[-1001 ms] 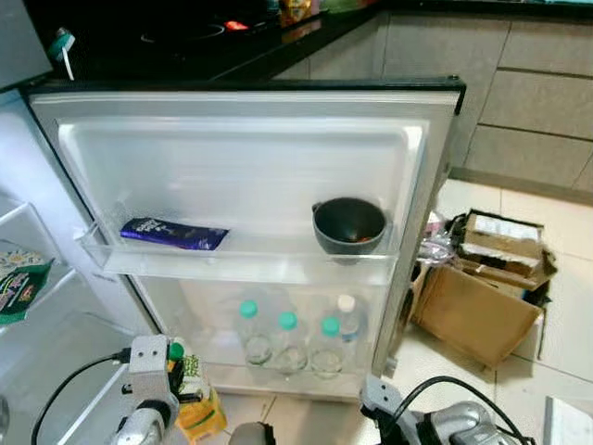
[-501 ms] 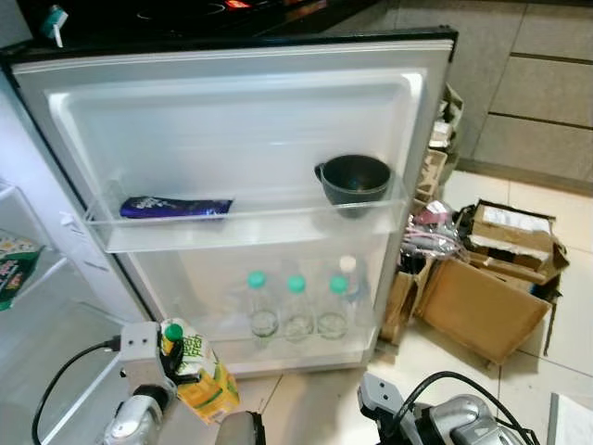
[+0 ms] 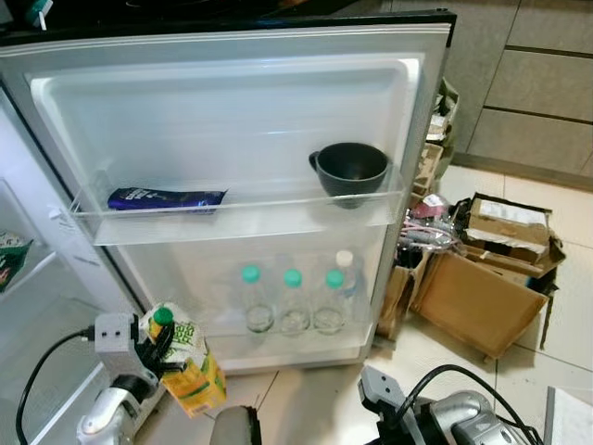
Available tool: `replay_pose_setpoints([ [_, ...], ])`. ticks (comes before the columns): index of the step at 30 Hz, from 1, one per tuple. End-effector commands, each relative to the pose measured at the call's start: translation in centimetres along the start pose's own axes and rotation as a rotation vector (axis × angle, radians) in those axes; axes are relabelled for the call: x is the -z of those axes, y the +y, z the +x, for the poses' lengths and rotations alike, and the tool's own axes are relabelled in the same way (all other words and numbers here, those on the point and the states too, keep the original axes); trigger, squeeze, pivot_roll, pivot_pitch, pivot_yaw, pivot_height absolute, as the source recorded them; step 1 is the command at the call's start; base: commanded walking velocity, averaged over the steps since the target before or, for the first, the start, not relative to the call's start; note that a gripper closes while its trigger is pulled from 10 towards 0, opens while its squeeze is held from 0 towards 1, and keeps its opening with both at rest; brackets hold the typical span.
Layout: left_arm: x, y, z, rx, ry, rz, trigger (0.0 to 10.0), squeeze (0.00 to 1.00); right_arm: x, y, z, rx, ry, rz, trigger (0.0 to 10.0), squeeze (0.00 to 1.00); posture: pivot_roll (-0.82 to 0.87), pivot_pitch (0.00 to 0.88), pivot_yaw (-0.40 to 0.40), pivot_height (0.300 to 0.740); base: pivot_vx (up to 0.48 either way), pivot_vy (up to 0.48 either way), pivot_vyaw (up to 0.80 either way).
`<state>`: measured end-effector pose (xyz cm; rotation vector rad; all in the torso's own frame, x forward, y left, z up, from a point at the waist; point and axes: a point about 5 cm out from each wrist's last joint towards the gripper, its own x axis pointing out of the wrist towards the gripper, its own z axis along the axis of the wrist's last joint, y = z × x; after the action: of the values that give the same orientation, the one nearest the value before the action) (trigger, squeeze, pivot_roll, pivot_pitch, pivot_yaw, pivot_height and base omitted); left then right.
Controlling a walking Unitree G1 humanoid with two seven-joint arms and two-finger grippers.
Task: Restocking fridge
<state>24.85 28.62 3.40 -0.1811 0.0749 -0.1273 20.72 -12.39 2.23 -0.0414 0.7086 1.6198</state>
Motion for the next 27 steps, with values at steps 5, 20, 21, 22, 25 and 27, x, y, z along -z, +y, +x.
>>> replay_pose_setpoints([
  [5,-6.5,0.0,2.0,0.125,-0.28,0.027,10.0,0.0,-0.3,-0.3,-0.4,0.02,-0.012,0.005,10.0,0.0,-0.07,0.0,0.002,0.47,0.0,0.0,0.0],
  [20,-10.4,-1.2,0.7,0.403,-0.296,0.077,10.0,0.0,-0.4,-0.3,-0.5,0.025,-0.014,0.011,10.0,0.0,-0.07,0.0,-0.001,0.47,0.0,0.0,0.0],
  [21,-10.4,-1.2,0.7,0.403,-0.296,0.077,10.0,0.0,-0.4,-0.3,-0.5,0.025,-0.014,0.011,10.0,0.0,-0.07,0.0,-0.001,0.47,0.0,0.0,0.0],
  [22,-10.6,-1.3,0.6,0.408,-0.289,0.089,10.0,0.0,-0.4,-0.3,-0.5,0.026,-0.013,0.012,10.0,0.0,-0.07,0.0,-0.001,0.47,0.0,0.0,0.0],
  [25,-10.8,-1.3,0.6,0.416,-0.263,0.12,10.0,0.0,-0.4,-0.3,-0.5,0.028,-0.013,0.013,10.0,0.0,-0.07,0.0,-0.001,0.47,0.0,0.0,0.0],
  [27,-10.9,-1.2,0.4,0.429,-0.228,0.142,10.0,0.0,-0.4,-0.4,-0.5,0.032,-0.012,0.013,10.0,0.0,-0.07,0.0,0.001,0.47,0.0,0.0,0.0],
])
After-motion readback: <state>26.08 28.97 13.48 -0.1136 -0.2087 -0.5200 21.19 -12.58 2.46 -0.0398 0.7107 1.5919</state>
